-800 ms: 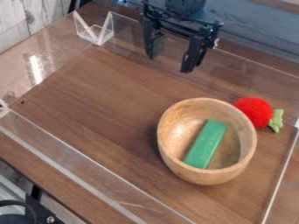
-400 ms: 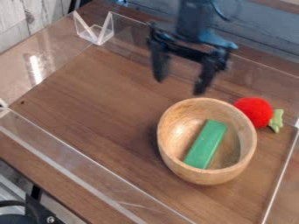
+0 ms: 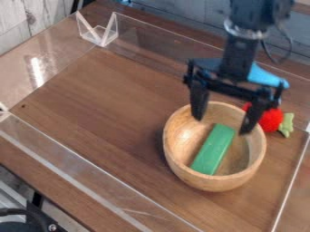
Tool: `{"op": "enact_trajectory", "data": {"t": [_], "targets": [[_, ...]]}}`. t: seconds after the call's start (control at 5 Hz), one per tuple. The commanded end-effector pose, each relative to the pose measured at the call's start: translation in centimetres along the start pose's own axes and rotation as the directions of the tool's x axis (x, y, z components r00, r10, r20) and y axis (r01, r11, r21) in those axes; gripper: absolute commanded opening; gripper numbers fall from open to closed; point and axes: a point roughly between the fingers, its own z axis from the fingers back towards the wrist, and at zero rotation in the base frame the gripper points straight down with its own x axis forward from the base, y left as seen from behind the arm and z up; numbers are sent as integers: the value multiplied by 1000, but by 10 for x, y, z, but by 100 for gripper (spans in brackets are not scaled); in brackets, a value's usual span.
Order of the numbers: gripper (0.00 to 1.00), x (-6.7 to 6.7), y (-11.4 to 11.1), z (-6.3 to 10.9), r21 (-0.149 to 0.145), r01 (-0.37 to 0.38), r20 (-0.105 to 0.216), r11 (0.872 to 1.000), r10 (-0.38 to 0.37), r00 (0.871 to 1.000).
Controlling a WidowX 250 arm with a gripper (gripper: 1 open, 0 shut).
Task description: Remove the green block from the brown bowl and put it on the table
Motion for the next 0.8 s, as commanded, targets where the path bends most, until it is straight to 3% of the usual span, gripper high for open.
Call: {"op": "enact_trajectory", "data": {"t": [0.0, 0.2, 0.4, 0.6], "targets": [[100, -3, -11, 0, -57, -17, 83, 998, 22, 996], [100, -8, -16, -14, -82, -2, 131, 997, 13, 991], [100, -7, -17, -21, -88, 6, 175, 996, 10, 985], [100, -7, -21, -19, -81, 23, 192, 996, -7, 981]]}}
